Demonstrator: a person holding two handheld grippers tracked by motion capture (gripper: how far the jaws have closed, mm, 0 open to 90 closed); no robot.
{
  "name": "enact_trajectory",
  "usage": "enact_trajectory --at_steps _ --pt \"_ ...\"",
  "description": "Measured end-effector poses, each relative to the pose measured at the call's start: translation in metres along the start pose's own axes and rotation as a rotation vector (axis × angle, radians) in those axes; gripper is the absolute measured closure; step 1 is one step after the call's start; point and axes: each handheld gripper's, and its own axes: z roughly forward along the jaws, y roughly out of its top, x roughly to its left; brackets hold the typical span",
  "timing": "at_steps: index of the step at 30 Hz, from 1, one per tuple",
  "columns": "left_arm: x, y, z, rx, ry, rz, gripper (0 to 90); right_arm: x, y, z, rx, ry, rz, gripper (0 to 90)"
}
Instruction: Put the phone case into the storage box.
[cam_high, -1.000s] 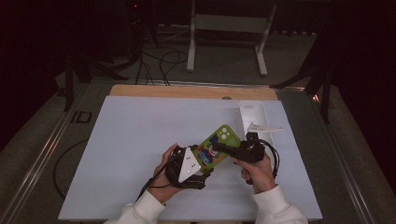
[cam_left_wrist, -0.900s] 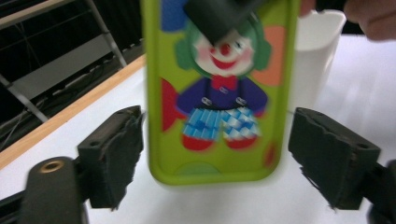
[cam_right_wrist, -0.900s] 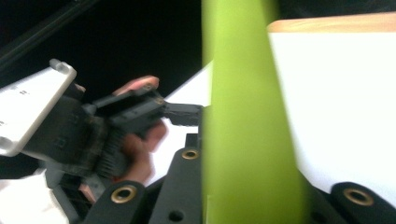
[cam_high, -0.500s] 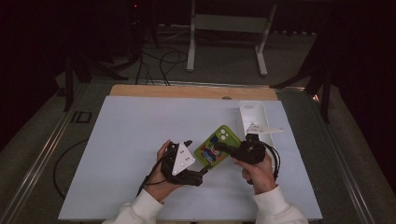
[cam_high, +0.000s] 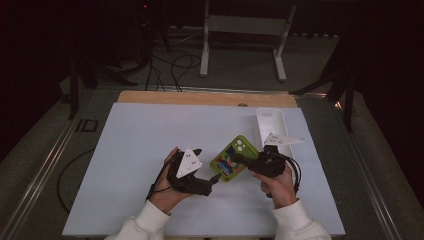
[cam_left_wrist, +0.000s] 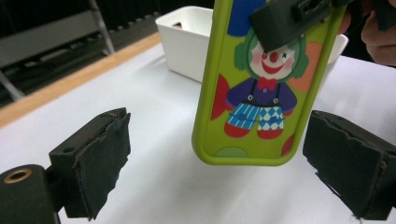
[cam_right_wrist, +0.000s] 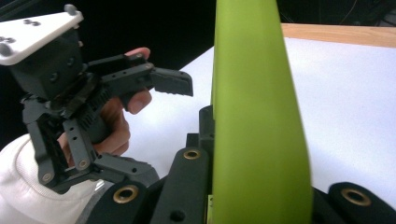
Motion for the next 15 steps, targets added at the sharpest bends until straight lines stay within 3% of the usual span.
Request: enact_trajectory --at_steps 5,15 --pt "0.0049 -0.002 0.0013 0.004 -0.02 -0.038 8.2 0.0019 -0.0001 -0.0023 0.01 0.0 -0.042 88.6" --pt "0.0099 -0.0056 0.004 0.021 -0.051 -0.062 7.8 0.0059 -0.0009 -0.0033 0.014 0.022 -0.082 88.5"
